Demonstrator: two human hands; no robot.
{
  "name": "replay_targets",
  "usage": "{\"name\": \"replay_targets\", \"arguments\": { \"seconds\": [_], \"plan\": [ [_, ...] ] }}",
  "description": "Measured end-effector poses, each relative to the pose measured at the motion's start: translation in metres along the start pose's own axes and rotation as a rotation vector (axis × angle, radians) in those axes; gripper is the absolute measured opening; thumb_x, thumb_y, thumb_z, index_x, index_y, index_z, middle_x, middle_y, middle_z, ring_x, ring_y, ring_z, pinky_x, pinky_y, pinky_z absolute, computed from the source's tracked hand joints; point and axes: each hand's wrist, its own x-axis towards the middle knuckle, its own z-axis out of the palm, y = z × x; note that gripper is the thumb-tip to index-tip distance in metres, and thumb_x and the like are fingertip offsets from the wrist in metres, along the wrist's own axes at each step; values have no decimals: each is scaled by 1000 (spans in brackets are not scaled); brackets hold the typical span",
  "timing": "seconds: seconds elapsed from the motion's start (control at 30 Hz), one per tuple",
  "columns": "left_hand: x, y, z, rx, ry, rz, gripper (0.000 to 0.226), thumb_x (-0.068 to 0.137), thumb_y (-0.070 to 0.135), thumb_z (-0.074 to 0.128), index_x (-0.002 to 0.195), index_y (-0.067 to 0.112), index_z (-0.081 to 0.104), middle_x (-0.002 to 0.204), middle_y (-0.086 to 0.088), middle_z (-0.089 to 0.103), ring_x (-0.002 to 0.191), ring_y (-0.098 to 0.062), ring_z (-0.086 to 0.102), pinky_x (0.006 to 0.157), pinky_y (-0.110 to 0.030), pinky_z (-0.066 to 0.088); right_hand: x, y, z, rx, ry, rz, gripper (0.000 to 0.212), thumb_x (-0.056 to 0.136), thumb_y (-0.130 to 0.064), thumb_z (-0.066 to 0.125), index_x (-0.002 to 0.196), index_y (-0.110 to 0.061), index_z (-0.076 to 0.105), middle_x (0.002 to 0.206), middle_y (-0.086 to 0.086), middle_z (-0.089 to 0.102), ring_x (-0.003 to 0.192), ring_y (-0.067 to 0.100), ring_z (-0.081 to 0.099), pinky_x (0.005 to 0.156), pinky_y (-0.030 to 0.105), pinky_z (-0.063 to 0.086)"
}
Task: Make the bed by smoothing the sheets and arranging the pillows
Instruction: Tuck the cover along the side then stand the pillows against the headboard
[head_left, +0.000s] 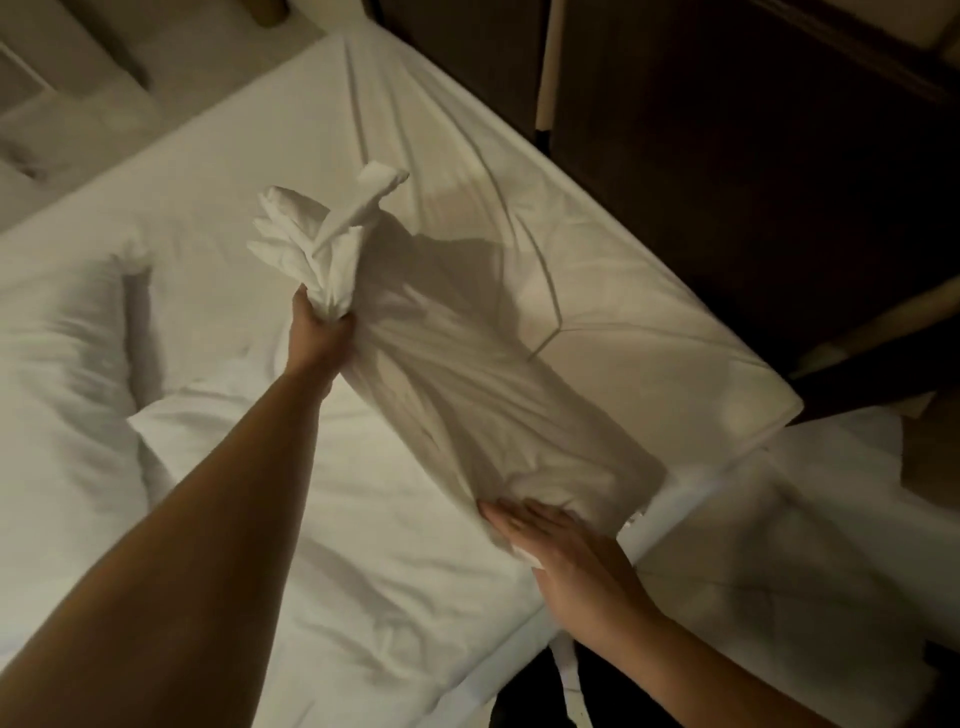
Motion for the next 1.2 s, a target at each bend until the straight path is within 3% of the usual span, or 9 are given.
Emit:
{"name": "replay_targets", "arguments": {
  "seconds": [0.2, 0.33, 0.5, 0.73, 0.83, 0.9, 1.0, 1.1, 1.2],
  "plan": [
    [-21, -52, -85, -104, -17, -46, 72, 79, 18, 58, 148, 23, 39, 134, -1, 58, 122, -26, 58, 97, -41, 54, -15, -67, 57, 45, -18, -39, 92, 86, 1, 57, 154, -54, 26, 152, -31, 42, 135, 4, 51, 104, 24, 49],
    [-31, -96, -133, -209, -46, -82, 71, 76, 16, 60, 143, 29, 41, 129, 4, 60, 117, -20, 60, 93, -36, 54, -14, -113, 94, 25, -61, -35, 89, 86, -1, 41, 153, -57, 23, 155, -29, 39, 139, 9, 48, 109, 27, 46],
    [-56, -181, -204, -199, -66, -174, 53, 83, 10, 57, 133, 28, 51, 120, -8, 65, 105, -33, 65, 80, -53, 58, -21, -166, 169, 12, -213, 9, 103, 90, 8, 39, 145, -73, 5, 158, -36, 26, 147, 7, 35, 114, 25, 36],
    [-69, -266, -247, -193, -53, -396, 44, 85, 7, 51, 121, 31, 55, 118, -11, 67, 111, -40, 67, 78, -59, 61, -28, -205, 229, -30, -362, 62, 97, 90, 14, 36, 155, -54, 16, 163, -26, 23, 153, 8, 21, 118, 28, 31],
    [-76, -289, -255, -84, -51, -454, 51, 93, 7, 58, 138, 28, 48, 123, -7, 64, 118, -36, 63, 85, -50, 61, -29, -203, 245, -53, -488, 95, 69, 101, -14, 43, 153, -53, 19, 159, -20, 33, 149, 13, 30, 114, 39, 40],
    [-75, -302, -268, 215, 56, -353, 72, 93, 17, 68, 156, 17, 34, 140, -14, 55, 130, -37, 53, 106, -50, 50, -25, -202, 252, -89, -485, 97, 50, 102, -35, 42, 148, -49, 30, 144, -10, 53, 133, 19, 50, 101, 42, 49],
    [-72, -298, -279, 428, 218, -67, 78, 92, 30, 69, 158, 11, 31, 151, -22, 41, 137, -43, 42, 118, -48, 34, -11, -206, 258, -107, -294, 98, 40, 101, -36, 42, 139, -41, 52, 119, -6, 67, 109, 19, 61, 90, 37, 52],
    [-56, -285, -272, 620, 178, 243, 70, 99, 40, 60, 160, 21, 32, 160, -19, 35, 145, -38, 33, 120, -46, 28, 4, -202, 266, -135, -117, 109, 44, 98, -30, 48, 141, -36, 53, 136, -11, 61, 122, 16, 57, 103, 36, 49],
    [-35, -298, -257, 817, -89, 286, 64, 100, 45, 56, 157, 23, 38, 163, -19, 32, 149, -39, 28, 122, -49, 28, 14, -200, 271, -129, -298, 168, 53, 101, -35, 47, 153, -38, 35, 161, -9, 34, 144, 17, 37, 120, 36, 29]
  ]
}}
